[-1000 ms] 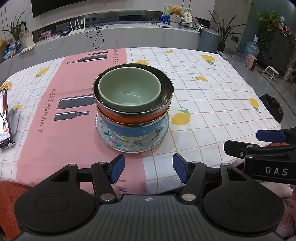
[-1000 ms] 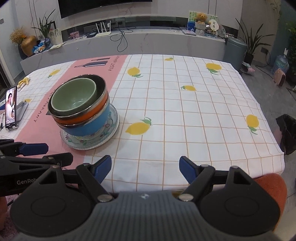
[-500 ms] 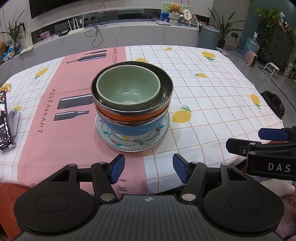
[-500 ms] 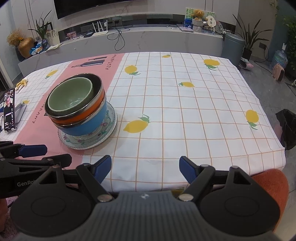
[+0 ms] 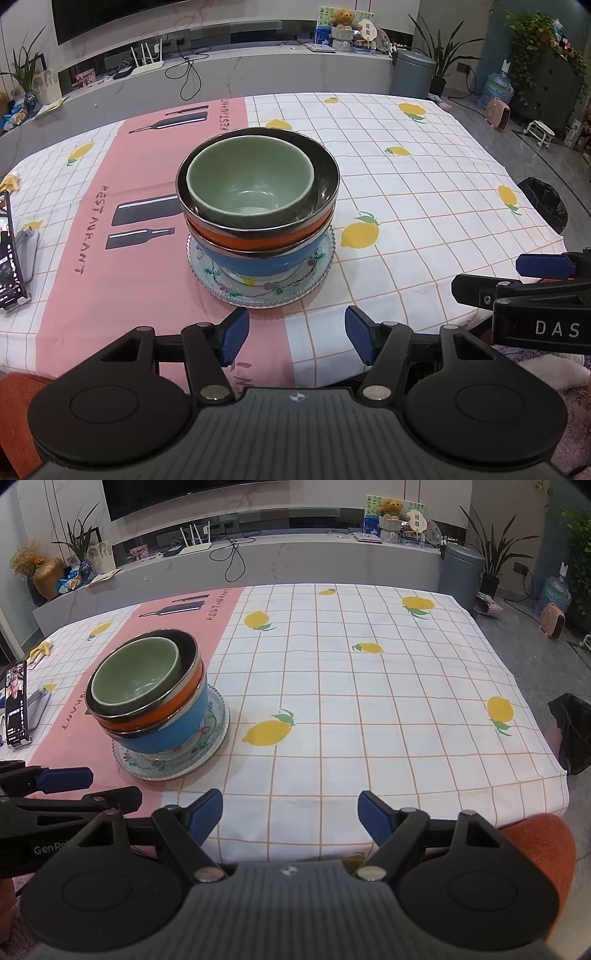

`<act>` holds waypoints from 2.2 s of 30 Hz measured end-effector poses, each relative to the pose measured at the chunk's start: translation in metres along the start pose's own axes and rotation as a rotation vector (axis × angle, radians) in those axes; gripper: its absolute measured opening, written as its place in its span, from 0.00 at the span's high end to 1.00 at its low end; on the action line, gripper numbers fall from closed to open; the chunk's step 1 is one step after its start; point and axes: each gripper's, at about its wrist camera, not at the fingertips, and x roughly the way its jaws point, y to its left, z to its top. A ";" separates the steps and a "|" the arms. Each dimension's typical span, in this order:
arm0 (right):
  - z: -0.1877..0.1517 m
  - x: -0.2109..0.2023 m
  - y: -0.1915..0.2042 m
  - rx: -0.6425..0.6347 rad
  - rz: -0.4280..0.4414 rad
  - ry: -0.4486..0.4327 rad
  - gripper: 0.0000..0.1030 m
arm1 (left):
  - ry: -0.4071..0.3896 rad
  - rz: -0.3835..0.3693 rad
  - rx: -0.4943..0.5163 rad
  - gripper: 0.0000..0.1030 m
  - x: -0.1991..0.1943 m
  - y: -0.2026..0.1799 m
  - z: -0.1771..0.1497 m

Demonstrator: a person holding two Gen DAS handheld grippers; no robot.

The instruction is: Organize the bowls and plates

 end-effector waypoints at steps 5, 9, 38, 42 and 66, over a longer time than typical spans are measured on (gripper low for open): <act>0.000 0.000 0.000 0.004 0.000 0.000 0.23 | -0.003 0.001 0.008 0.32 0.000 -0.001 0.001; 0.000 0.000 -0.001 0.005 0.000 -0.002 0.23 | -0.004 0.001 0.009 0.32 0.000 -0.001 0.001; 0.001 0.005 -0.001 -0.002 0.003 0.012 0.23 | 0.001 0.001 0.007 0.32 0.003 0.001 0.002; 0.001 0.006 -0.001 -0.001 0.005 0.015 0.23 | 0.002 0.003 0.007 0.32 0.004 0.001 0.002; 0.000 0.008 -0.001 0.000 0.009 0.025 0.23 | 0.008 0.005 0.010 0.32 0.007 0.001 0.000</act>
